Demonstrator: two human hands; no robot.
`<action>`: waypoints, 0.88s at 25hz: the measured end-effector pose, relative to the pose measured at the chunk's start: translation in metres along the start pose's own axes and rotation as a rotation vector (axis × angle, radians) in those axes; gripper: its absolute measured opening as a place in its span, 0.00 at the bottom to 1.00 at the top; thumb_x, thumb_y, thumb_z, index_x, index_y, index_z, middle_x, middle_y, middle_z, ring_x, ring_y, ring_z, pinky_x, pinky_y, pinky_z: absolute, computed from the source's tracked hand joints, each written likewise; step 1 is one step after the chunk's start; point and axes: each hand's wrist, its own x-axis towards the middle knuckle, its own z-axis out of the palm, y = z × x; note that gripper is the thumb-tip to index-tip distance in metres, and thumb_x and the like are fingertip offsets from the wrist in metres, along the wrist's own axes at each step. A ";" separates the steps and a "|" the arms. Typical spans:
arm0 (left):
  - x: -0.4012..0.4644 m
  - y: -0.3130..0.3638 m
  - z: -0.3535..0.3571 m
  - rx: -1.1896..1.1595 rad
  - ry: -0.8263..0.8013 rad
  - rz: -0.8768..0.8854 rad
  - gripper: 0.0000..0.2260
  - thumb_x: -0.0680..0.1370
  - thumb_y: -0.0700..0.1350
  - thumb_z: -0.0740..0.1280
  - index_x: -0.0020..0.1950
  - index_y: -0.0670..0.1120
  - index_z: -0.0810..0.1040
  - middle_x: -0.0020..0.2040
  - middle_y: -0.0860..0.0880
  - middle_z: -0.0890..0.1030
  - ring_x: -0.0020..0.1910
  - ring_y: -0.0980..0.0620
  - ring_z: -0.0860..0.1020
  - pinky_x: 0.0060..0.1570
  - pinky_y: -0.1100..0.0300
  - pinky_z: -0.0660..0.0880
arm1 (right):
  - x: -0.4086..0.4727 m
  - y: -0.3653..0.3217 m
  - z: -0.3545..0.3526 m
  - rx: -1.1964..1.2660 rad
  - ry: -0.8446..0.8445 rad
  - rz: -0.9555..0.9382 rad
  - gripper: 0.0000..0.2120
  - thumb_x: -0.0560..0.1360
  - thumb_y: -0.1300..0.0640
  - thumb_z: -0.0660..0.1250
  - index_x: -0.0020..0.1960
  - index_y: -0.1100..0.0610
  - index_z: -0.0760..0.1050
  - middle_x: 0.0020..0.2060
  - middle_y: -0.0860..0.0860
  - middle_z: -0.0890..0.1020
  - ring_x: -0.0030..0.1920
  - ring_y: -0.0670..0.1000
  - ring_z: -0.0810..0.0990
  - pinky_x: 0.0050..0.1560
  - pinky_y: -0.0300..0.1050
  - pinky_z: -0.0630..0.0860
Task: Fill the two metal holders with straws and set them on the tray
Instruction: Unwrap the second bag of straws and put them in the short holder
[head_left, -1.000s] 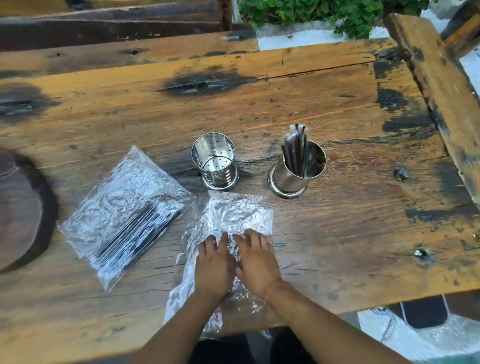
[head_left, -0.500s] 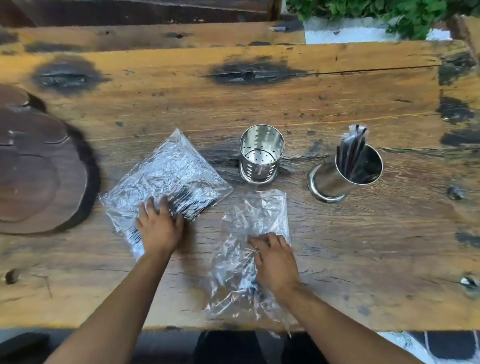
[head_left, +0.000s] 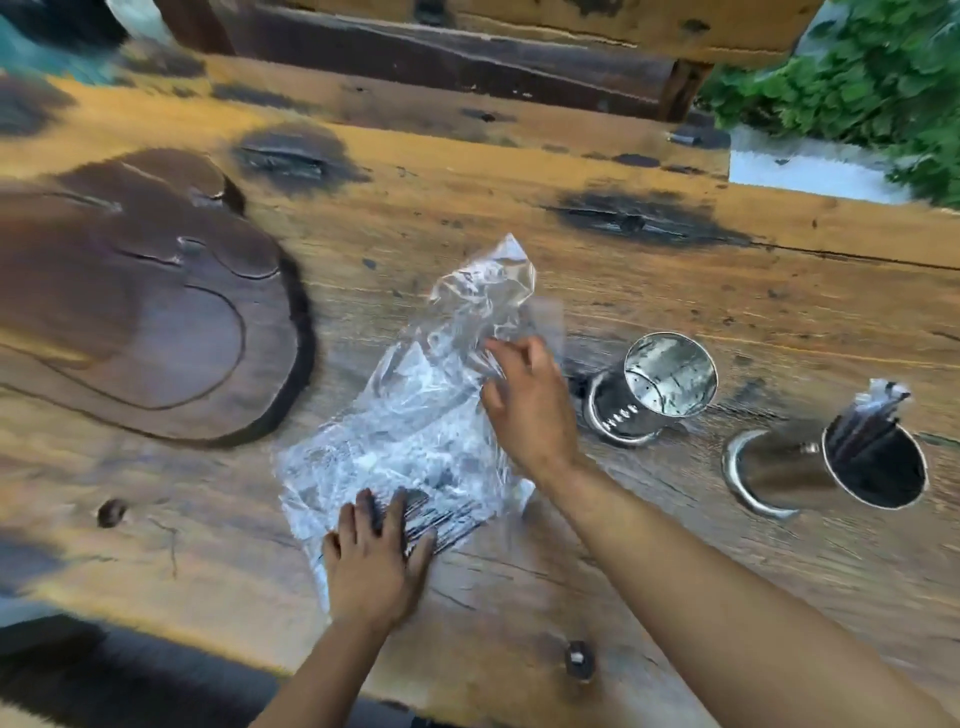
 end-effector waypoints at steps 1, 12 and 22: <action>-0.004 0.000 0.002 -0.024 0.010 0.018 0.35 0.75 0.71 0.49 0.74 0.55 0.71 0.74 0.40 0.70 0.73 0.35 0.66 0.65 0.37 0.66 | 0.023 0.001 0.005 -0.039 -0.007 0.018 0.23 0.78 0.57 0.64 0.73 0.50 0.72 0.61 0.54 0.74 0.61 0.55 0.73 0.62 0.55 0.74; -0.040 -0.015 0.049 -0.009 0.055 0.285 0.34 0.67 0.76 0.62 0.65 0.58 0.81 0.64 0.39 0.81 0.59 0.34 0.80 0.54 0.39 0.73 | 0.151 0.060 0.080 -0.331 -0.112 0.239 0.22 0.81 0.49 0.60 0.74 0.54 0.68 0.65 0.58 0.72 0.65 0.59 0.69 0.64 0.56 0.66; -0.056 -0.007 0.043 -0.022 -0.056 0.291 0.37 0.67 0.72 0.66 0.71 0.55 0.76 0.69 0.36 0.74 0.65 0.32 0.71 0.57 0.34 0.68 | 0.042 0.042 0.044 -0.041 -0.014 0.018 0.20 0.79 0.51 0.63 0.69 0.56 0.71 0.63 0.56 0.70 0.64 0.55 0.68 0.65 0.49 0.71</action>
